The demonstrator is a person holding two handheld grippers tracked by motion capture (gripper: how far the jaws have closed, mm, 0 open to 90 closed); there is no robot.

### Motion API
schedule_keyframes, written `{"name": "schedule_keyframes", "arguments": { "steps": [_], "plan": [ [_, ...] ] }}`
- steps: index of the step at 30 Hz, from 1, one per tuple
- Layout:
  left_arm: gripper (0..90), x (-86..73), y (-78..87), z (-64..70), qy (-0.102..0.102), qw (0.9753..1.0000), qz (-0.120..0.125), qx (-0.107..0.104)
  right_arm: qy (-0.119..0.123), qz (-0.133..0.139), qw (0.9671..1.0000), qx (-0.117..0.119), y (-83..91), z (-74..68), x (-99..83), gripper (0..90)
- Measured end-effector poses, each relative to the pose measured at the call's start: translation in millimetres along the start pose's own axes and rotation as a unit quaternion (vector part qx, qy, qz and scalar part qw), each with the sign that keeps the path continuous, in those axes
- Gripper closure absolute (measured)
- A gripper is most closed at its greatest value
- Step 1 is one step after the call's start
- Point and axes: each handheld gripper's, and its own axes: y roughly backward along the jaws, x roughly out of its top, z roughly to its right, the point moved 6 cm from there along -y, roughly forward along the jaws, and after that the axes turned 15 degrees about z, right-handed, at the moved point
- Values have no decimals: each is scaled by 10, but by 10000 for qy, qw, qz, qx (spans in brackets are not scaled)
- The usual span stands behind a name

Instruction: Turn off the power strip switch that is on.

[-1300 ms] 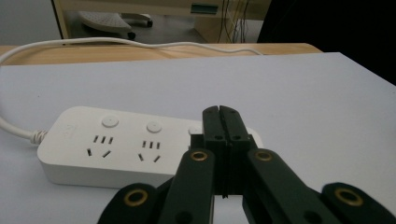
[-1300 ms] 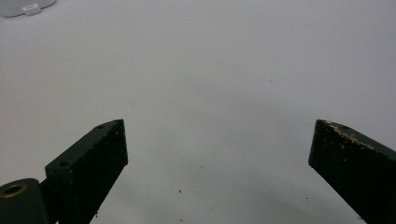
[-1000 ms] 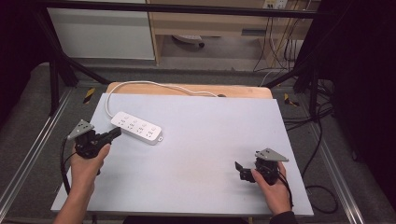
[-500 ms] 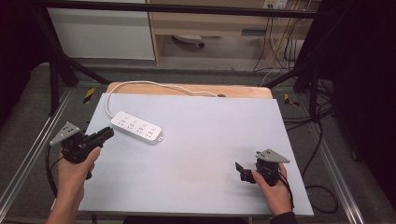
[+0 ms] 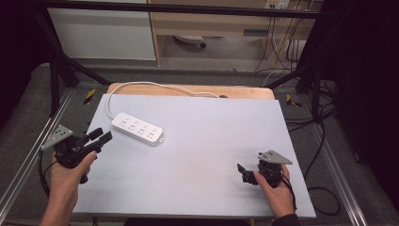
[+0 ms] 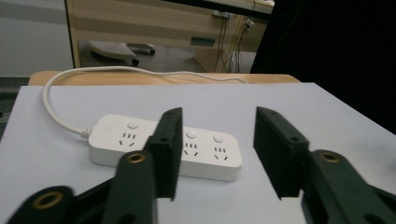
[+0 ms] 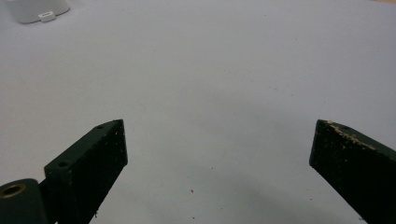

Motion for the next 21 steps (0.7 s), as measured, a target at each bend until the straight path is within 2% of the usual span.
{"name": "schedule_keyframes", "arguments": {
  "steps": [8, 14, 21],
  "plan": [
    [301, 0, 163, -28, 29, 10000, 84, -5, 4, 28, 10000, -16, 5, 9, 11, 49],
    [143, -61, 248, -52, -58, 9999, 91, 64, -17, 19, 10000, -28, 15, 14, 11, 48],
    [116, -156, 331, -150, -146, 9997, 80, 171, -21, 49, 10000, -34, 30, 20, 19, 45]
  ]
}}
